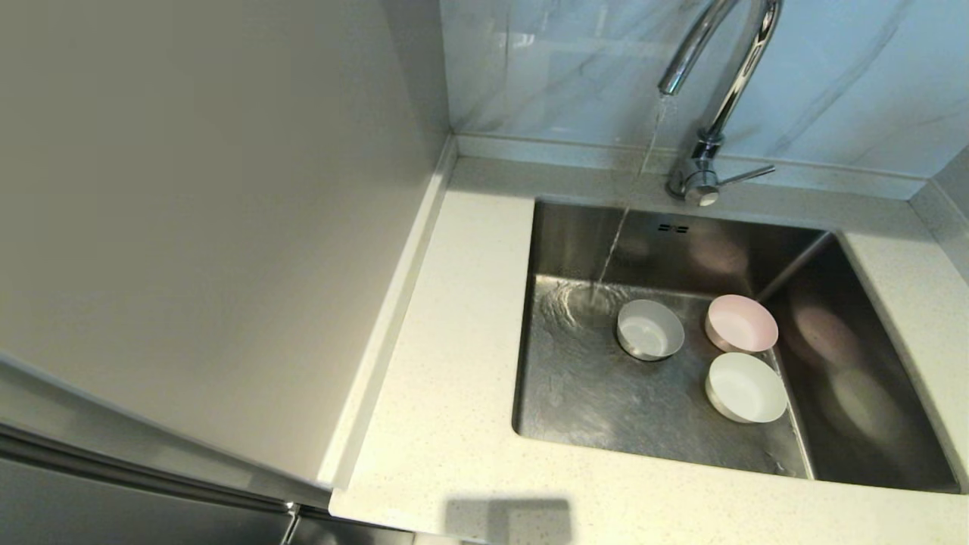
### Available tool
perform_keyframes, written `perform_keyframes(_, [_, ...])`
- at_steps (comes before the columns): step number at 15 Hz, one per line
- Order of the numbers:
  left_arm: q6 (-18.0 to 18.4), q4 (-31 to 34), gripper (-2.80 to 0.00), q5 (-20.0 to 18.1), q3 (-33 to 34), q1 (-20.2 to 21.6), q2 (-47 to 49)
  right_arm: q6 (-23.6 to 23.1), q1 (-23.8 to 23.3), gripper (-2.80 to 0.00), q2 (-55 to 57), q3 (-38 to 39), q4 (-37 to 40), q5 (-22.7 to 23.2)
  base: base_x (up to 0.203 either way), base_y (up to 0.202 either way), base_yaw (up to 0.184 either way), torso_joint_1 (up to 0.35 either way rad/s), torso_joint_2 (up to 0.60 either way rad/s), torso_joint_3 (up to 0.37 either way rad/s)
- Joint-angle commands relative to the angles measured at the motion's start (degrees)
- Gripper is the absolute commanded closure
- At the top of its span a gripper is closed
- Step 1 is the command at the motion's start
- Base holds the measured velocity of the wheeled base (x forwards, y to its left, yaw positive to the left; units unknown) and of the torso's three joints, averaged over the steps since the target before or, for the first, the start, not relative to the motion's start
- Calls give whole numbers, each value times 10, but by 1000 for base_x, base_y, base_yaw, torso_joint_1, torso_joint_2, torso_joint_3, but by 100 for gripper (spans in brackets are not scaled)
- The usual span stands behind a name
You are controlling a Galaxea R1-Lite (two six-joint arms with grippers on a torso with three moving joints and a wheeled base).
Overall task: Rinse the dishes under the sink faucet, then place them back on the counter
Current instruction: Wait for the water to rinse the bowl
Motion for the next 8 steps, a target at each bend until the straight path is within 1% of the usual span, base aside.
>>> perform_keyframes(1, [-1,0,0,0,0,0,-2,0,0,0,2,0,0,0,0,0,0,0,0,0])
perform_keyframes(8, [-1,0,0,1,0,0,-2,0,0,0,2,-1,0,0,0,0,0,0,0,0])
